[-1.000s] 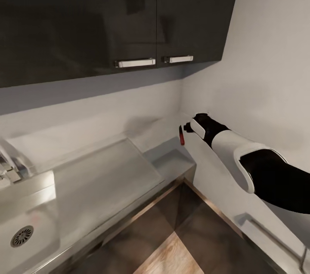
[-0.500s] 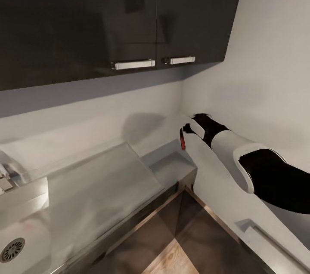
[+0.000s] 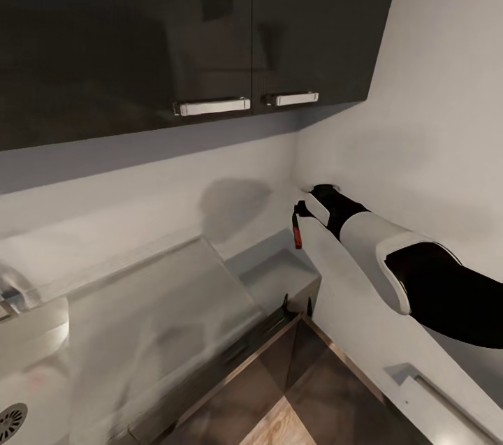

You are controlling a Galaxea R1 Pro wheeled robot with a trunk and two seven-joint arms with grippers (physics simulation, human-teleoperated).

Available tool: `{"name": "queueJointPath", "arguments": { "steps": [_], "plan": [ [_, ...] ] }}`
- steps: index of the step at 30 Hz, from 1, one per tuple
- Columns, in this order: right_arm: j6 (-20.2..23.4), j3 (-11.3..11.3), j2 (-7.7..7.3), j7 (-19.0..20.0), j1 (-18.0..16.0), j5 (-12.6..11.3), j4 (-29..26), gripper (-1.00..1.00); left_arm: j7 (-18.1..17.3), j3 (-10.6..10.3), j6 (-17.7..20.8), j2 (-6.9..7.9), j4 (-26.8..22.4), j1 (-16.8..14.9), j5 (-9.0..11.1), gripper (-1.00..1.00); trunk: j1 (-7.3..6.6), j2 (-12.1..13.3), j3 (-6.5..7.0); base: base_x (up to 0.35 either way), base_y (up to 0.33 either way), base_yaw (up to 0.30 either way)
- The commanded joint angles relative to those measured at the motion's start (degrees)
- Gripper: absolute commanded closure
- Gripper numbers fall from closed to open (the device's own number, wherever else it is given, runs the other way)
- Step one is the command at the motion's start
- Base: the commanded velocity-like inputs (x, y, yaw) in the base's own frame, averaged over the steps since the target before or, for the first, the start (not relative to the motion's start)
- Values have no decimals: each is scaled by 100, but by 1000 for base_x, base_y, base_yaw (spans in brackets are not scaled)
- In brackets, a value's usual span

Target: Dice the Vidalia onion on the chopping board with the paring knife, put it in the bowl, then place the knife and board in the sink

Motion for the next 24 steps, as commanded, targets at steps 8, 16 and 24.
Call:
{"name": "queueJointPath", "arguments": {
  "steps": [8,16,24],
  "plan": [
    [27,47,0,-25,-4,-60,-8,-100,11,-6,-4,-2,-5,3,12,-100,4,-12,-71,2,0,0],
    [17,47,-2,-10,-4,-60,-8,-100,11,-6,-4,-2,95,3,12,-100,4,-12,-142,0,0,0],
    [-15,47,-1,10,-4,-60,-8,-100,10,-6,-4,-2,107,3,12,-100,4,-12,-214,99,-90,0]
  ]
}}
